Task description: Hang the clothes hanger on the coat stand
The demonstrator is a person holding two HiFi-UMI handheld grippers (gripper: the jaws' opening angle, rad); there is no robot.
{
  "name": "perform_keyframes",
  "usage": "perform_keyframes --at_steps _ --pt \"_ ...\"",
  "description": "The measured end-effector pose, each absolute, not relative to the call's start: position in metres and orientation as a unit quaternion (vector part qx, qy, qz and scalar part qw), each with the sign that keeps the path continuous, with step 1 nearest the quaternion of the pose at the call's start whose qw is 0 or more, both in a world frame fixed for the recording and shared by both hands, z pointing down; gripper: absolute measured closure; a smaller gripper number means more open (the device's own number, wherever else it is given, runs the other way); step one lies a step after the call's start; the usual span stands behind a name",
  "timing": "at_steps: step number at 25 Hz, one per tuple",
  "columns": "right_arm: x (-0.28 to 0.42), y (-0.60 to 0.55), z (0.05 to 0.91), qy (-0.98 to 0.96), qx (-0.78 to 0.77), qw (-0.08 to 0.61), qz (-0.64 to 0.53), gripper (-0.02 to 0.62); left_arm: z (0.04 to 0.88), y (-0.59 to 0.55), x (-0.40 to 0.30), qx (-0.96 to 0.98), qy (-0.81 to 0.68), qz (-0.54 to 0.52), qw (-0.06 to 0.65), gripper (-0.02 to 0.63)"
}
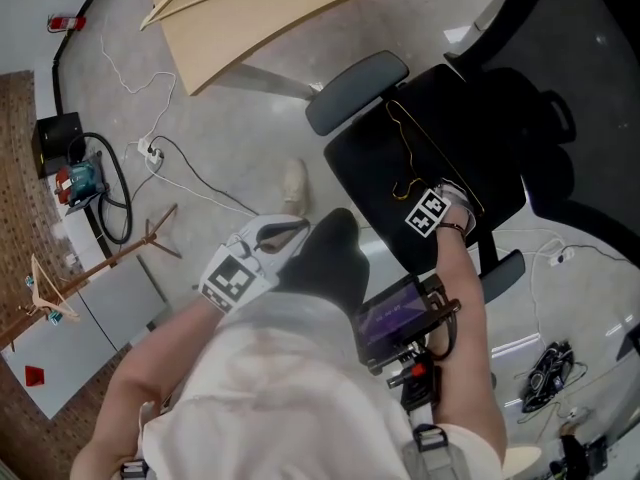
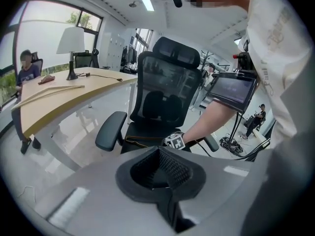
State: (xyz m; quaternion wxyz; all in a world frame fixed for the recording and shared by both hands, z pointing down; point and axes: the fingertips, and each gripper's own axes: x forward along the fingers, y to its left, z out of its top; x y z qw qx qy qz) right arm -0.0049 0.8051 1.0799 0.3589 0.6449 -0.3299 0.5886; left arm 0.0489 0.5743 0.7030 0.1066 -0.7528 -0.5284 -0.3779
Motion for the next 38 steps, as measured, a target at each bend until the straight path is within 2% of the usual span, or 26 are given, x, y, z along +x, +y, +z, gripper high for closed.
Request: perform_keyframes --at_steps 3,8,19,25,31,38 --pt "-0.005 0.793 1.063 -0.341 0.655 0.334 0.586 0.566 0.692 0.573 0.051 -0.755 -0.532 -0.369 0.105 0.604" --pt "-0.009 0.776 1.013 -0.309 0.716 0.192 0.595 0.571 0.672 0.575 0.051 -0.755 -0.543 -0.353 0.099 0.604" --pt "-0.018 0.738 0.882 -0.276 0.802 -0.005 0.529 0.571 0.629 0.592 0.048 -0.766 -0.557 -0.312 0.073 0.604" --pt "-0.019 0.725 0.800 -0.269 0.840 -0.025 0.470 0.571 0.602 0.584 0.038 -0.783 -0.543 -0.298 0.054 0.604" --pt "0.042 0.689 0.703 -0.277 0.884 -0.003 0.376 0.571 0.563 0.539 0.067 -0.824 -0.499 -0.263 0.050 0.604" --pt "0.095 0.598 0.641 -0.334 0.888 0.020 0.315 0.571 0.539 0.458 0.078 -0.874 -0.432 -0.223 0.021 0.604"
